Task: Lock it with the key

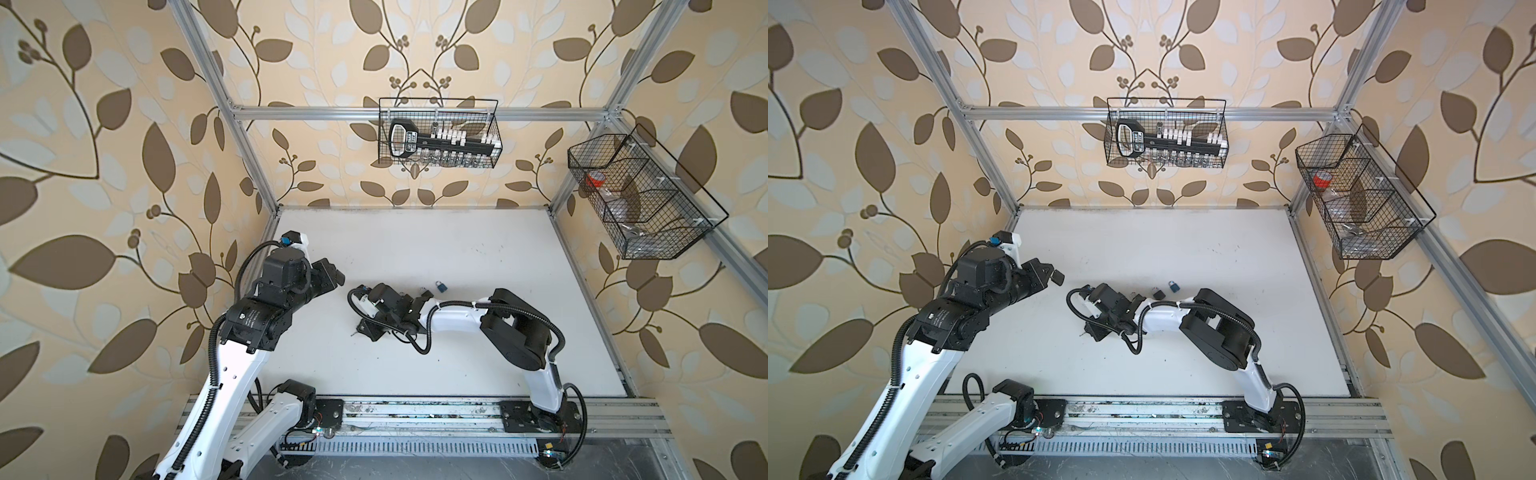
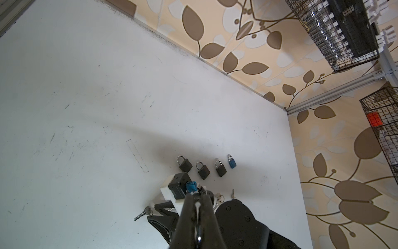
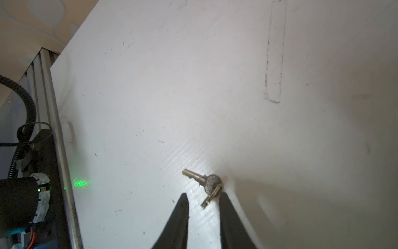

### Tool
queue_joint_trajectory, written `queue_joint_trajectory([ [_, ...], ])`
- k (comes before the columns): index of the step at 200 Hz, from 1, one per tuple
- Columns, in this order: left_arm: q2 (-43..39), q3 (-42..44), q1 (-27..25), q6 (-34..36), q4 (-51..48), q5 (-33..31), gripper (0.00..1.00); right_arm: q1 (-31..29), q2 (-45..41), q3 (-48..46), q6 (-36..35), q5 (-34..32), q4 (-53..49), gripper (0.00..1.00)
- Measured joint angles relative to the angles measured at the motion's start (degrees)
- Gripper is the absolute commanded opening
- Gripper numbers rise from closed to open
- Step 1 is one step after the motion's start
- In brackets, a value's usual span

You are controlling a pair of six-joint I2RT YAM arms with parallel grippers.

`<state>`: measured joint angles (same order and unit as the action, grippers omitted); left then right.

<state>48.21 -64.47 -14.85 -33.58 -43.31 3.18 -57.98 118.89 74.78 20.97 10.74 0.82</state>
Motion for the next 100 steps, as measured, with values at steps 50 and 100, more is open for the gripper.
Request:
queue_joint_trajectory([
  [50,-0.37,0.63,1.07,-0.63,1.62,3.43,0.0,0.52,-19.39,-16.7,-1.66,-5.14,4.22,0.47],
  [100,0.26,8.24,0.52,-4.42,12.87,15.21,0.0,0.5,-45.0,-25.75,-8.76,-10.62,10.38,0.64],
])
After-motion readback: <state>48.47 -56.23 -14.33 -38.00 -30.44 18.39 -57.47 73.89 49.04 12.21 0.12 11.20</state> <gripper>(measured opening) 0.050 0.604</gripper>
